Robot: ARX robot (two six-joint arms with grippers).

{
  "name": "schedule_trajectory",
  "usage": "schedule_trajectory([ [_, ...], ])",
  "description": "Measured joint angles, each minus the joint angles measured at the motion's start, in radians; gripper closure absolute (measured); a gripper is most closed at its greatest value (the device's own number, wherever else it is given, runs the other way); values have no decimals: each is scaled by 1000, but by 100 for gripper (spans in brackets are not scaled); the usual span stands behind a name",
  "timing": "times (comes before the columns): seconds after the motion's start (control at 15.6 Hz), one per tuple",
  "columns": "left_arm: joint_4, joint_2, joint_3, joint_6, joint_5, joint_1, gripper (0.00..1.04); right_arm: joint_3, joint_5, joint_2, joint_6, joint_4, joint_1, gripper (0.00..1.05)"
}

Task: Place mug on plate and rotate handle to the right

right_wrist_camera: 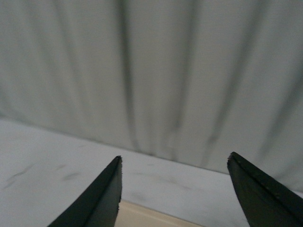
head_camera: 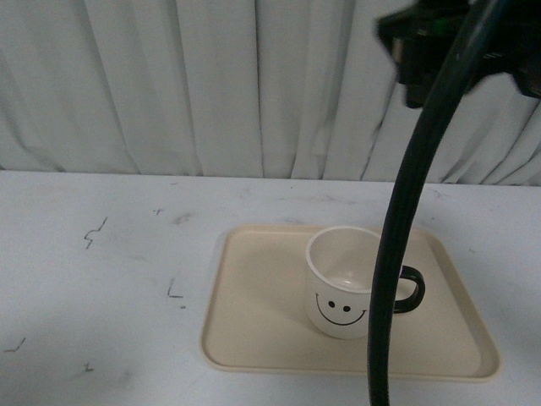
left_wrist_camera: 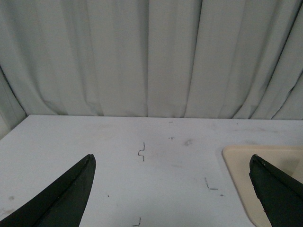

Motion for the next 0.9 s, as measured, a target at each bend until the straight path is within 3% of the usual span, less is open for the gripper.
schedule_trajectory([
  [0.06, 0, 0, 0, 0, -3, 0, 7, -134, 246, -120, 16, 68, -74, 55],
  [0.32, 0, 0, 0, 0, -2, 0, 7, -356, 182, -286, 22, 79, -145, 102],
  [0.7, 0, 0, 0, 0, 0, 0, 7, -531, 108, -556, 23, -6, -228, 103],
  [0.9, 0, 0, 0, 0, 0, 0, 7, -592, 36, -670, 26, -43, -318, 103],
])
